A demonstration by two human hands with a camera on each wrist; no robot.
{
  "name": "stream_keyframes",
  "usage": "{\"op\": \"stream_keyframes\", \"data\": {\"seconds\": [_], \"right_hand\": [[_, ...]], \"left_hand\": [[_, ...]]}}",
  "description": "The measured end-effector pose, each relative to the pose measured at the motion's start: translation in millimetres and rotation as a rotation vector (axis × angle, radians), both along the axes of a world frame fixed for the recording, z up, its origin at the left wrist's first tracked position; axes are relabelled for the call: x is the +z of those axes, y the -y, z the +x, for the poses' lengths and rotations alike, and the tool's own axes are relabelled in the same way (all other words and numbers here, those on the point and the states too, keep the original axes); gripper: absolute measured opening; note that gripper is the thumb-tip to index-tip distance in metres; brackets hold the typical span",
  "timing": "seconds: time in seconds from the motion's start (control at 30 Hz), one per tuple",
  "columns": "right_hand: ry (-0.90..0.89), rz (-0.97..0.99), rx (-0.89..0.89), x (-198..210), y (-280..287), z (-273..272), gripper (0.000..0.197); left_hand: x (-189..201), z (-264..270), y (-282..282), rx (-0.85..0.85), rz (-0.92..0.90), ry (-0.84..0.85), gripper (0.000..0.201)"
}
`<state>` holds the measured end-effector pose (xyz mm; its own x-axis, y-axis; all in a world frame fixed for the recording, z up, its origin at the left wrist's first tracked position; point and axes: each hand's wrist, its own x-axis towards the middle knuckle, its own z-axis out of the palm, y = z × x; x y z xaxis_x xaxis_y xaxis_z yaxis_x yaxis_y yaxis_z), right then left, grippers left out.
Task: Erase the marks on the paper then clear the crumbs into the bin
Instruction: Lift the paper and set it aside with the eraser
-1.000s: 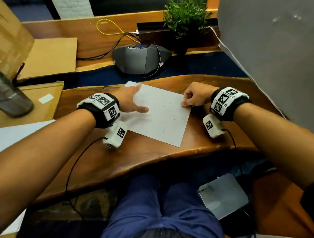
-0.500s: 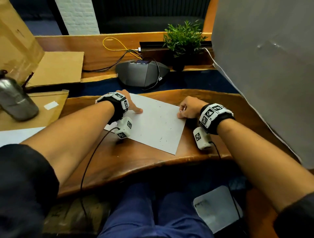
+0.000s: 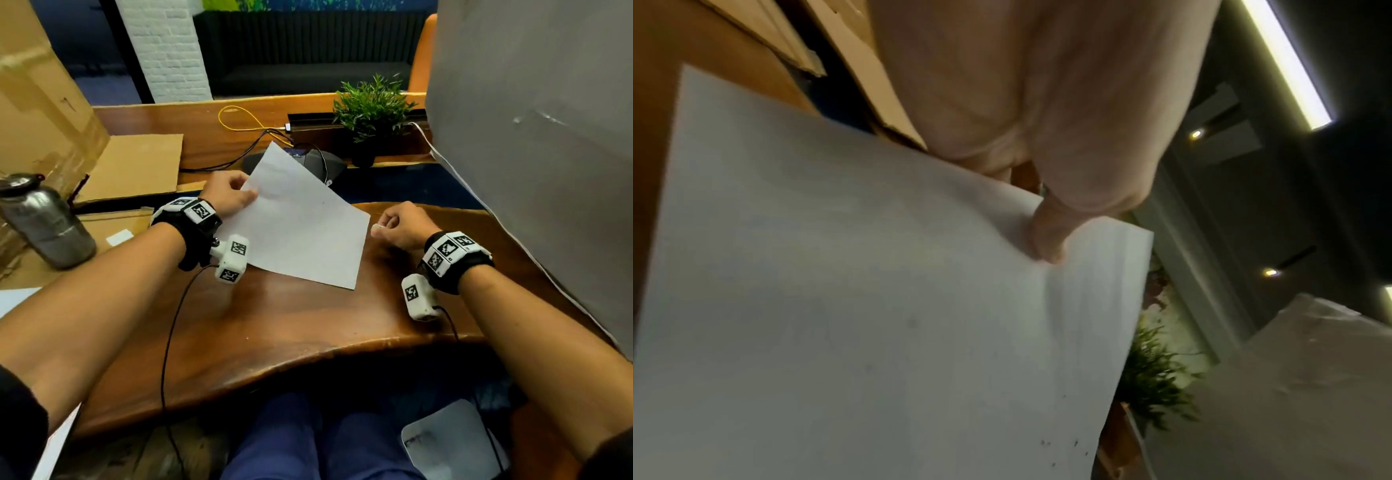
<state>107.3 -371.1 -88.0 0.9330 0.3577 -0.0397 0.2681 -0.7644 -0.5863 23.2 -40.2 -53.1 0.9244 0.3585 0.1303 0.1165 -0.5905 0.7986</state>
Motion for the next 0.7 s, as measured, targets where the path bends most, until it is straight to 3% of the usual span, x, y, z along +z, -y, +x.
{"op": "stream_keyframes", "data": {"seconds": [0.1, 0.23, 0.5, 0.7], "right_hand": [[0.068, 0.206, -0.045, 13, 13, 10, 0.021], [0.061, 0.395, 0.050, 35, 14, 9, 0.025], [0.256, 0.600, 0.050, 54, 4, -8, 0.018], [0.265, 0.662, 0.042, 68, 10, -12, 0.022]], "left_hand": [[24, -10, -8, -0.153, -0.108, 0.165, 0.004], [49, -27, -7, -0.263, -0.186, 0.307, 0.017], [50, -32, -3, -0.162, -0.233, 0.407, 0.030], [40, -31, -3, -0.118, -0.254, 0.426, 0.009]]}}
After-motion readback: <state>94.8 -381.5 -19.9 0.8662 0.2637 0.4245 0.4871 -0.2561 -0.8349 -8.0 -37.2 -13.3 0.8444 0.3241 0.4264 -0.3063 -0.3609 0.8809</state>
